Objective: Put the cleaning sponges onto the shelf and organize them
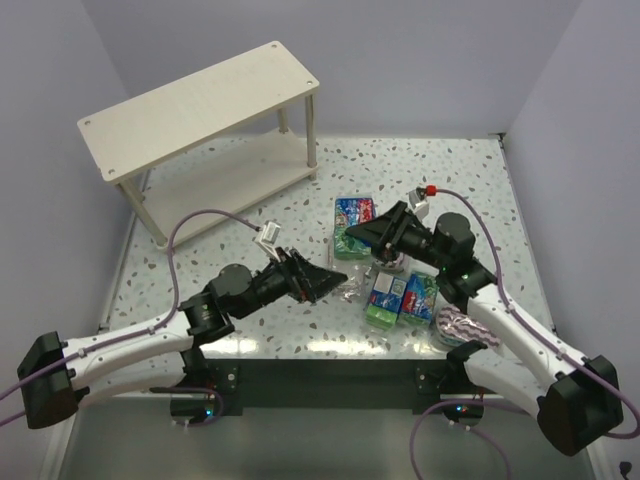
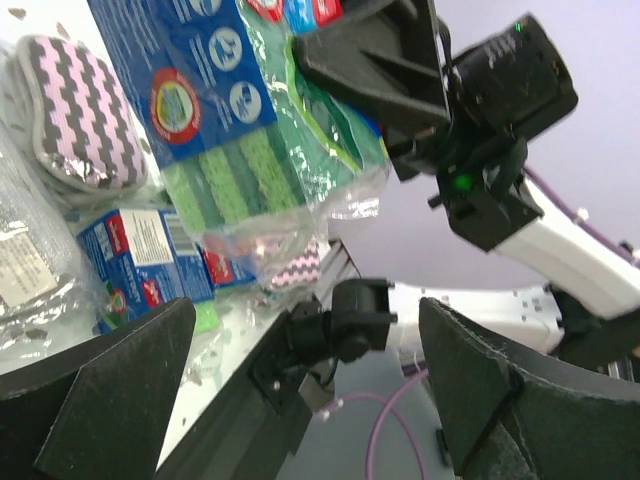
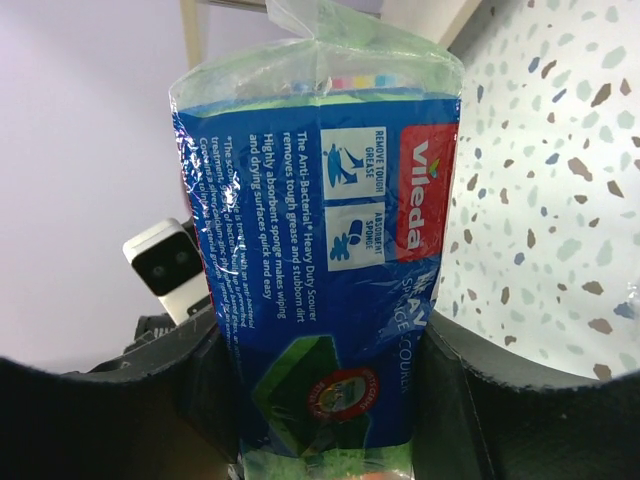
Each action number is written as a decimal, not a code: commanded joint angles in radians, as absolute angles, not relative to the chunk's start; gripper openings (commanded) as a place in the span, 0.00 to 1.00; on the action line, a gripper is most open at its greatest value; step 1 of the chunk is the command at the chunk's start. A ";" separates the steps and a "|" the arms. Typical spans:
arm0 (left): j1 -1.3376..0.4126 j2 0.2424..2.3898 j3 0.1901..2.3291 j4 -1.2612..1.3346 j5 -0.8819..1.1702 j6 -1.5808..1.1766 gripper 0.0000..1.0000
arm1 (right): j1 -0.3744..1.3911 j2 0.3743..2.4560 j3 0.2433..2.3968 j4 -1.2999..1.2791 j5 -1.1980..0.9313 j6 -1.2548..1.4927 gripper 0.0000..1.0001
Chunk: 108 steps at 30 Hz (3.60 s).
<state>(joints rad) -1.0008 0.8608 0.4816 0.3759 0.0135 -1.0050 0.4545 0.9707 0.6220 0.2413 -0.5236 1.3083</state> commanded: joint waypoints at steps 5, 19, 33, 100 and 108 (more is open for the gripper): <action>-1.074 0.914 0.554 0.512 -0.339 -1.035 1.00 | 0.459 0.914 0.604 0.301 -0.535 1.359 0.57; -1.095 1.054 0.584 0.600 -0.373 -1.103 1.00 | 0.460 0.894 0.545 0.367 -0.538 1.405 0.59; -1.097 0.992 0.612 0.424 -0.411 -1.057 0.51 | 0.459 0.870 0.626 0.129 -0.502 1.220 0.61; -0.919 0.836 0.991 -0.765 -0.548 -0.814 0.66 | 0.475 0.905 0.804 -0.429 -0.471 0.766 0.98; -0.919 0.648 0.988 -0.922 -0.682 -0.979 0.86 | 0.950 1.165 0.974 -0.506 -0.151 0.620 0.98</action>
<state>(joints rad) -0.9230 0.7147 0.9726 -0.8448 -0.5995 -0.8955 0.7906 1.0889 0.8639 -0.4656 -0.3134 0.7273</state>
